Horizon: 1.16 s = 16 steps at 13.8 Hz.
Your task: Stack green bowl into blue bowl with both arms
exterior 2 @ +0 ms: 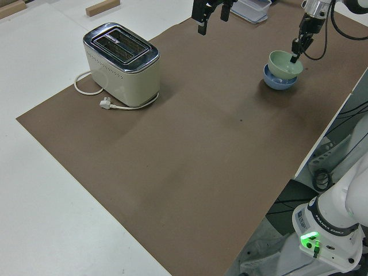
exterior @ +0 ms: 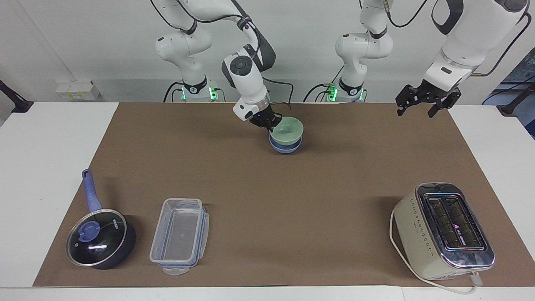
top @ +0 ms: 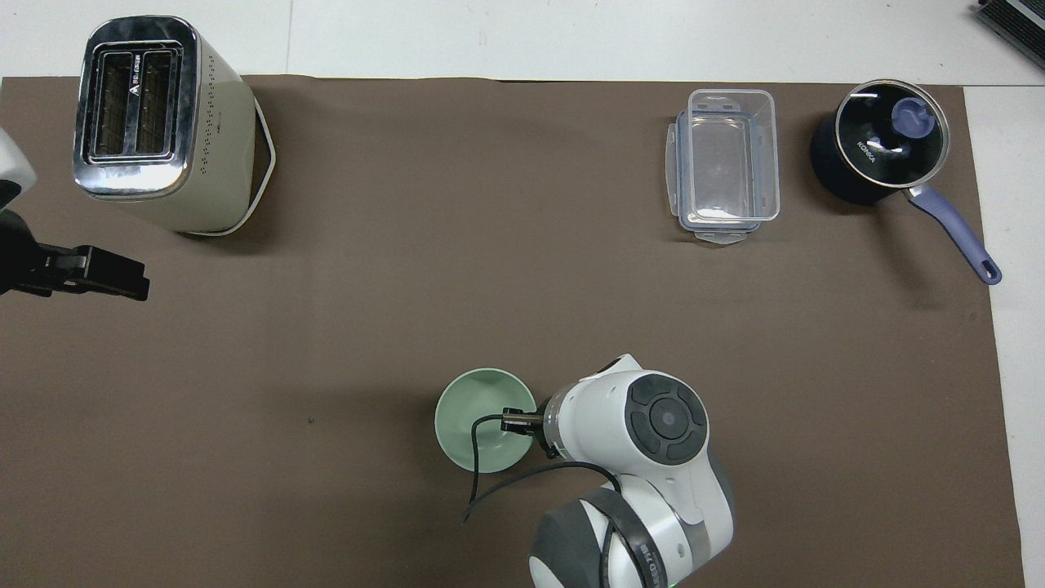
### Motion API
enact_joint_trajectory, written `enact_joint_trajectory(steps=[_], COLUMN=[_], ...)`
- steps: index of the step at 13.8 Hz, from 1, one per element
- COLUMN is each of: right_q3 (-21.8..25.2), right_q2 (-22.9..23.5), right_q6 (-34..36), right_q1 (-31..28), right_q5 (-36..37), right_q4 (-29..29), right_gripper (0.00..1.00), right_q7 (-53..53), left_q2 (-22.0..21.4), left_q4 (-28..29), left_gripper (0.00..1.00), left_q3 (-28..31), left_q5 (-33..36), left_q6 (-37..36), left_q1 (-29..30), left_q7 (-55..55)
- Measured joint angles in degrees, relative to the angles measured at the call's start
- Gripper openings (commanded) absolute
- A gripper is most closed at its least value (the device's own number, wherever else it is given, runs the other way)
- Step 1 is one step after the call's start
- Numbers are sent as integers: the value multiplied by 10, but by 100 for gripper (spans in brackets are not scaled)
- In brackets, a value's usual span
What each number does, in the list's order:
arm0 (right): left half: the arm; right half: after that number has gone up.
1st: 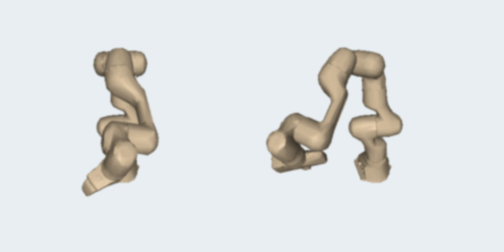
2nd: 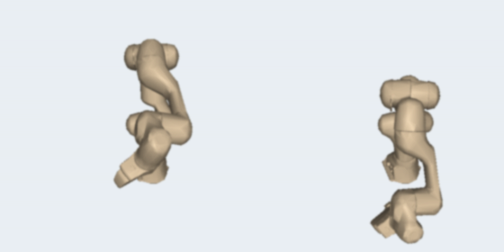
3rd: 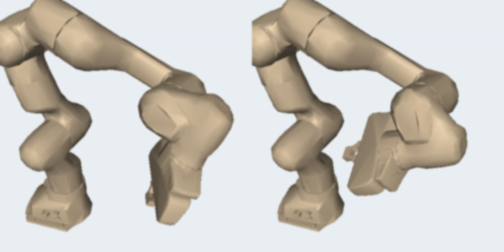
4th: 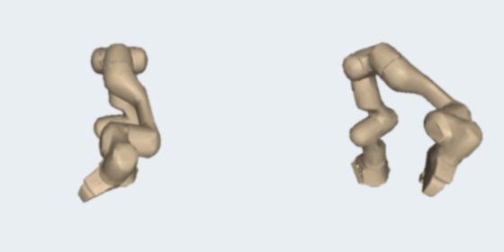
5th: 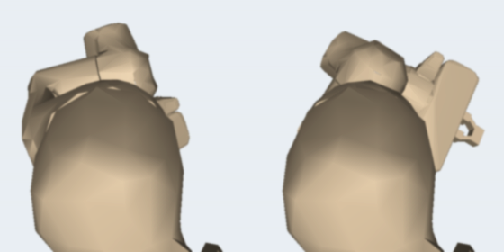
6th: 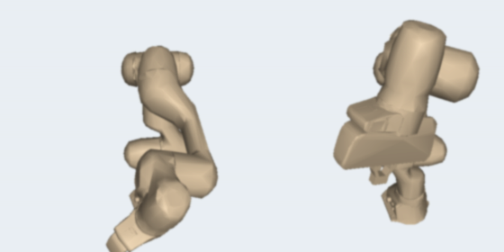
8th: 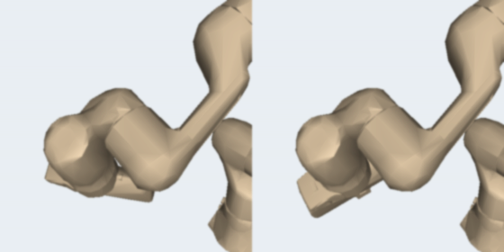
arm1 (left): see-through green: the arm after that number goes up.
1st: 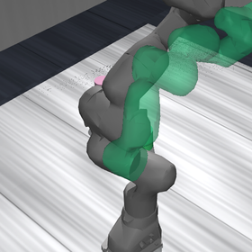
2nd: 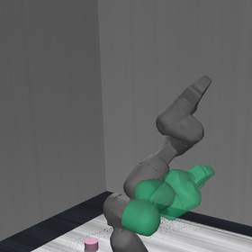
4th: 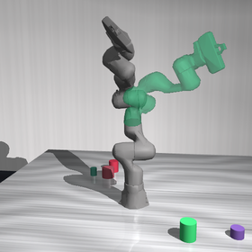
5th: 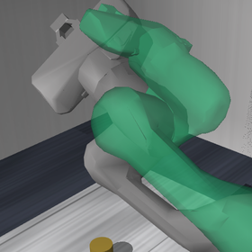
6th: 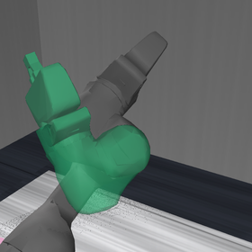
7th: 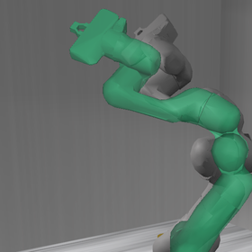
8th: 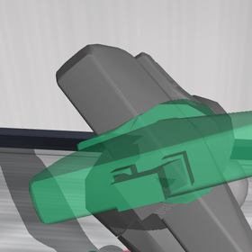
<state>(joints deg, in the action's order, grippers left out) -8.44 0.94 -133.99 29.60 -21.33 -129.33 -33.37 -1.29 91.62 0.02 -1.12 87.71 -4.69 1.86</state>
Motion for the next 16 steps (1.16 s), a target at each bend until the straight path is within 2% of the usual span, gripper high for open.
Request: enact_joint_trajectory(steps=[8,11,12,13,16], right_q3=[4,5,5,5,4], right_q2=[6,6,6,6,6], right_q6=[-25,-25,-25,-25,-25], right_q1=[0,0,0,0,0], right_q5=[0,0,0,0,0], right_q4=[0,0,0,0,0], right_gripper=[4,21,37,48,55], right_q7=[0,0,-1,-7,-40], left_q2=[-5,-6,-6,-6,-6], left_q4=[-8,-8,-8,-8,-8], left_gripper=[100,100,100,100,100], left_q3=[4,4,4,4,4], left_q5=[0,0,0,0,0], left_q6=[0,0,0,0,0], left_q1=[0,0,0,0,0], left_q7=[4,4,4,4,4])
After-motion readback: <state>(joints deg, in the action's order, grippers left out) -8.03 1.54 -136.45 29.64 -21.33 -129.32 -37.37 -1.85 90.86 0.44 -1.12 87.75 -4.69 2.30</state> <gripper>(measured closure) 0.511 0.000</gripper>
